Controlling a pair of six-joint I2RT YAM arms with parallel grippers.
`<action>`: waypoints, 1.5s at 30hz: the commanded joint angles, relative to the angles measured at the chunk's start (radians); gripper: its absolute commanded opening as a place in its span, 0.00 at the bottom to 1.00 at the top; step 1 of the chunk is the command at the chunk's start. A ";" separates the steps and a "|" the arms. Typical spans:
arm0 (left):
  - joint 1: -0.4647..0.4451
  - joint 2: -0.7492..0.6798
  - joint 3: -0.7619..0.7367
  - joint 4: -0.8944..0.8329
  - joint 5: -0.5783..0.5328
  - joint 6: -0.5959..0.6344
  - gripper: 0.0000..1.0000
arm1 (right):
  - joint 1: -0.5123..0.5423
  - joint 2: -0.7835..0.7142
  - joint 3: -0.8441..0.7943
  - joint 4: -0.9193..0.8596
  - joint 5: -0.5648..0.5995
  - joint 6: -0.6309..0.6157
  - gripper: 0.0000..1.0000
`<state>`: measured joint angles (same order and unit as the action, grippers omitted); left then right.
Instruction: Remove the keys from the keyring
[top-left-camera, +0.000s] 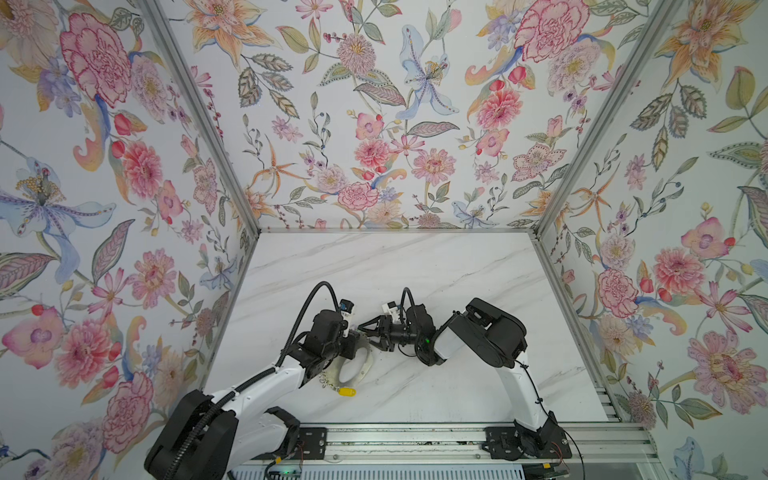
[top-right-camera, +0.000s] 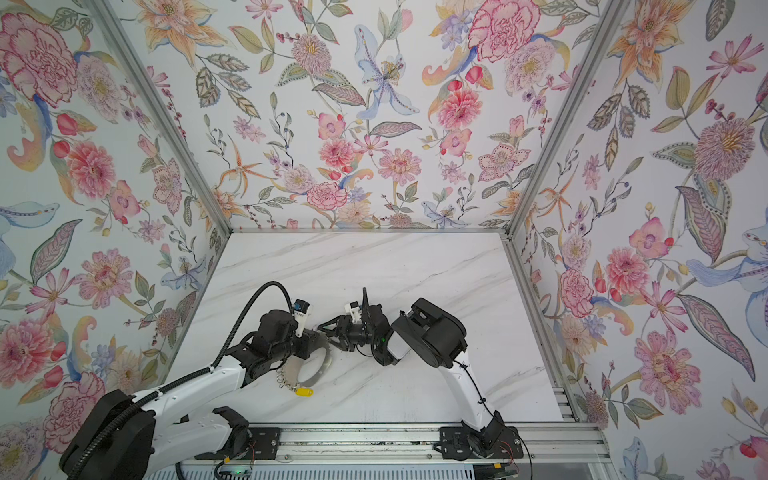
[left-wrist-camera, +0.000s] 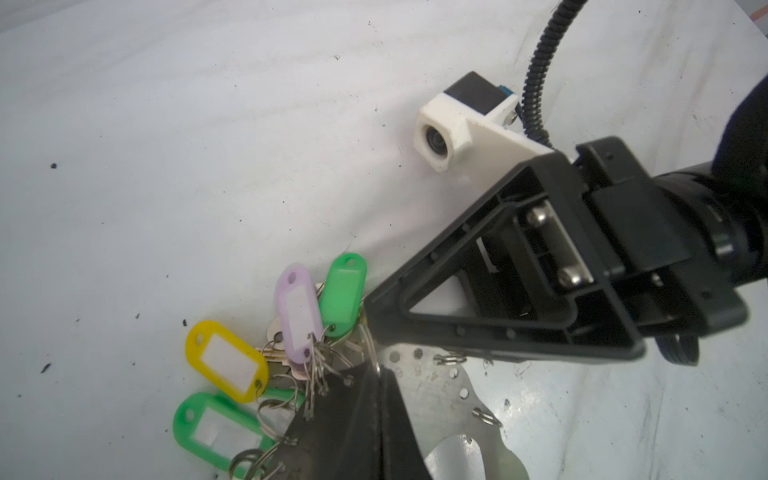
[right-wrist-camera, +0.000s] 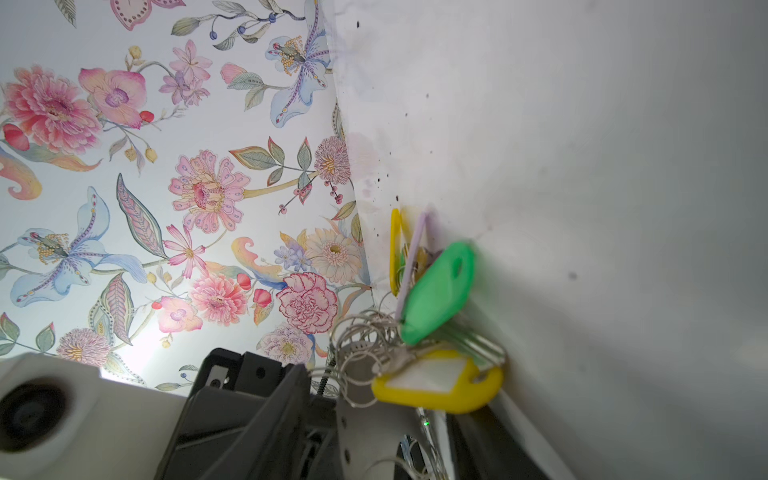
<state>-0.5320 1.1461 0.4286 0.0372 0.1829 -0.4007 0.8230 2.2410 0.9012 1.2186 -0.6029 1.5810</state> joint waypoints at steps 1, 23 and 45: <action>-0.002 -0.009 -0.014 0.027 0.039 -0.006 0.00 | -0.005 0.042 -0.010 0.124 0.065 0.089 0.53; 0.004 -0.079 -0.020 0.027 0.040 0.051 0.00 | 0.061 -0.111 -0.151 -0.128 0.143 0.079 0.56; 0.017 -0.082 -0.023 0.077 0.081 0.089 0.00 | 0.109 -0.111 -0.080 -0.026 0.193 0.387 0.57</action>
<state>-0.5232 1.0527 0.4049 0.0761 0.2550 -0.3290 0.9081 2.1345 0.8211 1.1545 -0.3843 1.9167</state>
